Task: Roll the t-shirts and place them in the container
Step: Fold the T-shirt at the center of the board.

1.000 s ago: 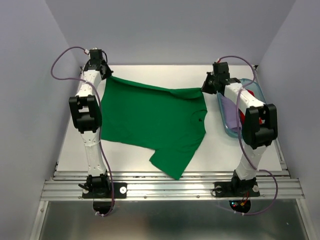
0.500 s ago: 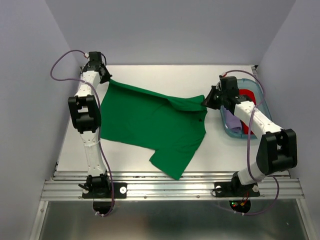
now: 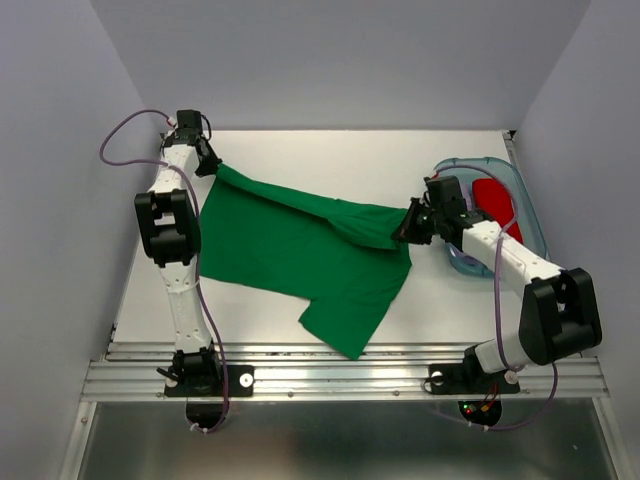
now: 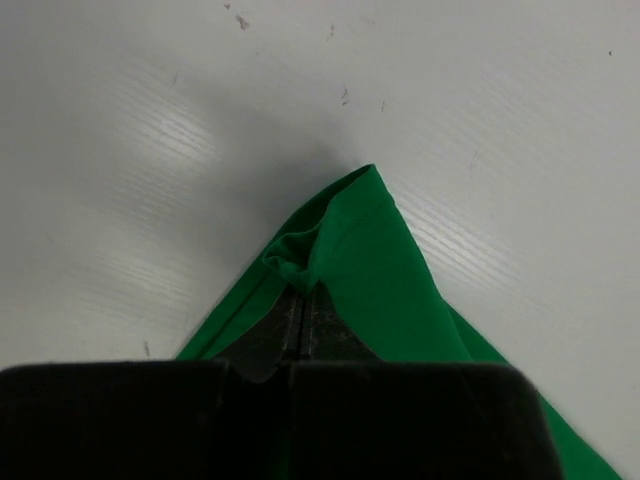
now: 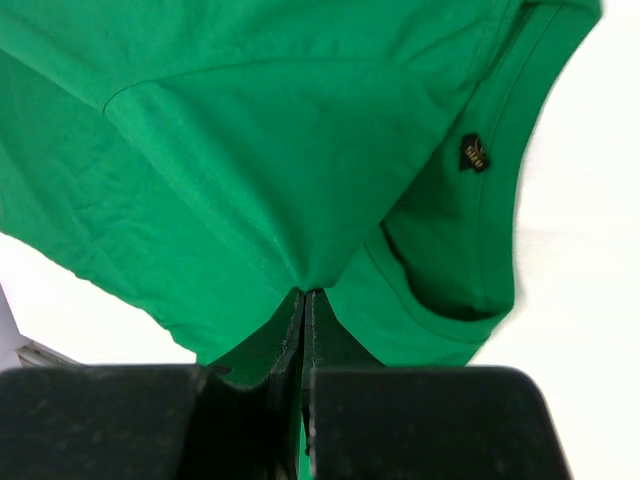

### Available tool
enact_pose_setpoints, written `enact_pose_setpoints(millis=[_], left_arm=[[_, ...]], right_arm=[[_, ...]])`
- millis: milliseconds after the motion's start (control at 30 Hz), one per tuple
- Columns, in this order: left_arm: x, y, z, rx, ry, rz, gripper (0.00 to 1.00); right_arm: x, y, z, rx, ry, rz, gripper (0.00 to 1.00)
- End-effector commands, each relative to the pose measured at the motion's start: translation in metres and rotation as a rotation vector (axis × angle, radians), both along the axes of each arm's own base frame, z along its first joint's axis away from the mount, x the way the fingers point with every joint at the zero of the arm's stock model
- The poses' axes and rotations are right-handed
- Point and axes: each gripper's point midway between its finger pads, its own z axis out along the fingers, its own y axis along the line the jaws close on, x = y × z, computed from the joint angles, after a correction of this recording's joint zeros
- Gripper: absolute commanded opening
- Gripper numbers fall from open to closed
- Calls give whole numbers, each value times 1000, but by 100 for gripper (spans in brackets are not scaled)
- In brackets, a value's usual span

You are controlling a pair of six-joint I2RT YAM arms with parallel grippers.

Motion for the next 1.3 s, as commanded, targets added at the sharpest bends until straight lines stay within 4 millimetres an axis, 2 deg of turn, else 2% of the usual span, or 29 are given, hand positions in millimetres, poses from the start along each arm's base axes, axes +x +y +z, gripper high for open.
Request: enact_pose_setpoints(millis=[0,167,433,600,933,1033,1067,1100,1133,1267], left_arm=[[-5,15,27,41,-32,24,0],[-12,22,17,53,10,38,0],[-22,35,12,66,45,58,0],[-30,36,11,72,62,60,0],[-50,34,25,73,59,60,0],[-61,34,19,76,90,66,0],[-67,33,11,71,109,69,0],[-68,32,17,70,89,69,0],[-75,31,8,65,109,72,0],[-78,30,8,58,99,72,0]], right_arm=[[-9,14,6,23,-22,22,1],[-20,18,-5,17,5,35,1],[-30,17,-9,-1,17,62,1],[-34,17,-5,1,21,74,1],[-39,17,-2,8,22,79,1],[-40,18,-2,14,26,81,1],[-40,17,-2,12,24,79,1],[-40,17,-2,12,26,79,1],[-41,16,-3,9,28,79,1],[-40,17,-6,10,30,84,1]])
